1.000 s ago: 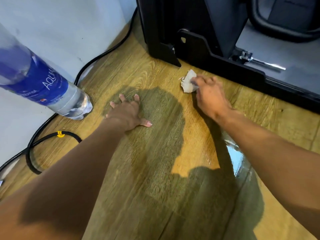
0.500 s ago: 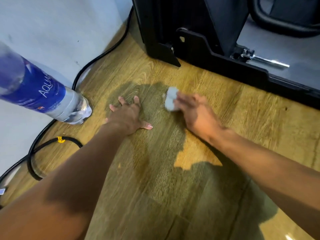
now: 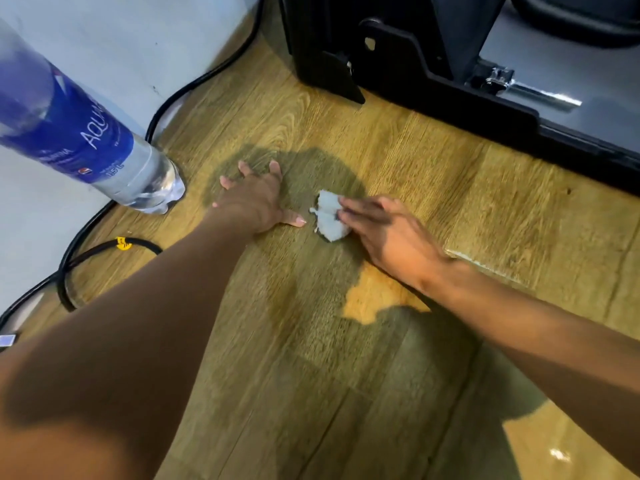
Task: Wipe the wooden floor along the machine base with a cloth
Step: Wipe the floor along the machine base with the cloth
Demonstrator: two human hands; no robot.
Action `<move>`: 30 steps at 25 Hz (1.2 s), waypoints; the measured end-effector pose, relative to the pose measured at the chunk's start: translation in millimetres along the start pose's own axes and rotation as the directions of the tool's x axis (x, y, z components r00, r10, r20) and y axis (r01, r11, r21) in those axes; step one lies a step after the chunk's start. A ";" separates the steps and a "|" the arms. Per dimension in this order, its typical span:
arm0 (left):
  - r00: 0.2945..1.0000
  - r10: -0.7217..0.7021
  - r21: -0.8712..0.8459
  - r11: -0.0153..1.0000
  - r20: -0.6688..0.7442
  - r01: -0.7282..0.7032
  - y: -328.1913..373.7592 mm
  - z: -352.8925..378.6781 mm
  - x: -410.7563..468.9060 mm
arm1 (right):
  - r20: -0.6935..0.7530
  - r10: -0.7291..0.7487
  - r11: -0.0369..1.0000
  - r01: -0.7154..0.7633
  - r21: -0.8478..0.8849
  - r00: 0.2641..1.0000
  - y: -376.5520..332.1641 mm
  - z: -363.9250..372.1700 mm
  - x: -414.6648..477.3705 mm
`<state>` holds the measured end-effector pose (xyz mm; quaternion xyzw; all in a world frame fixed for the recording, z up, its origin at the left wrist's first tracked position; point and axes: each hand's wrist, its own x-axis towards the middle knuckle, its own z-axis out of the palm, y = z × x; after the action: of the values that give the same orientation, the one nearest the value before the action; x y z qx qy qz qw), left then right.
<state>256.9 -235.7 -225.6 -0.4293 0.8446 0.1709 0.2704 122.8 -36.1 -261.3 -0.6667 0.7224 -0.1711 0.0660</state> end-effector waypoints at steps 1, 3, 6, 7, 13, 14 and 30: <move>1.000 -0.002 -0.002 1.000 0.001 0.002 0.0 -0.1 0.8 | 0.007 0.148 0.988 -0.148 0.031 0.989 3.3 -2.7 6.2; 1.000 -0.005 -0.010 1.000 -0.006 0.005 -1.2 -0.6 1.6 | 0.035 0.219 0.955 -0.222 0.197 0.975 -14.0 2.2 -2.6; 1.000 0.002 -0.015 1.000 0.004 -0.002 -3.8 -4.5 -0.7 | -0.090 -0.221 0.951 0.235 0.200 0.971 -63.3 23.3 -55.5; 1.000 0.009 -0.002 1.000 0.008 -0.009 -4.3 -6.1 -2.4 | 0.053 -0.344 0.936 0.339 0.094 0.937 -64.8 17.7 -59.7; 1.000 -0.002 0.016 1.000 0.011 0.002 -1.1 -5.2 -10.3 | 0.063 0.007 0.985 -0.017 0.171 0.998 -62.9 2.7 -54.6; 1.000 -0.006 0.012 1.000 0.016 0.006 -0.7 -5.1 -11.5 | 0.103 -0.065 0.975 0.041 0.217 0.993 -86.1 11.7 -70.2; 0.989 0.069 0.003 0.998 -0.129 -0.069 3.8 2.2 -26.2 | 0.060 -0.073 0.900 0.040 0.433 0.996 -10.4 -9.8 -71.0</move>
<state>267.2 -215.9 -211.3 -0.4100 0.8747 0.1526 0.2087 136.7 34.9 -258.1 -0.6622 0.6439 -0.3035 0.2340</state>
